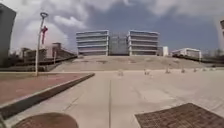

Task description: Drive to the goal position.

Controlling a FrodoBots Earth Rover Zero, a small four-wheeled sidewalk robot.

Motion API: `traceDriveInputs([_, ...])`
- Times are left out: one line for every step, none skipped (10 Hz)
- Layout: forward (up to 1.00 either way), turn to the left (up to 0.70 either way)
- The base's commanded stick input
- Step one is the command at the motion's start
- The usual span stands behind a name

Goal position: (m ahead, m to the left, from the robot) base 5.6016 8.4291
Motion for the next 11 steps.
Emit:
traceDriveInputs([1.0,0.0])
traceDriveInputs([1.0,0.0])
traceDriveInputs([1.0,0.02])
traceDriveInputs([1.0,0.02])
traceDriveInputs([1.0,0.02])
traceDriveInputs([1.0,0.02])
traceDriveInputs([1.0,0.03])
traceDriveInputs([1.0,0.03])
traceDriveInputs([1.0,0.03])
traceDriveInputs([1.0,0.04])
traceDriveInputs([1.0,0.04])
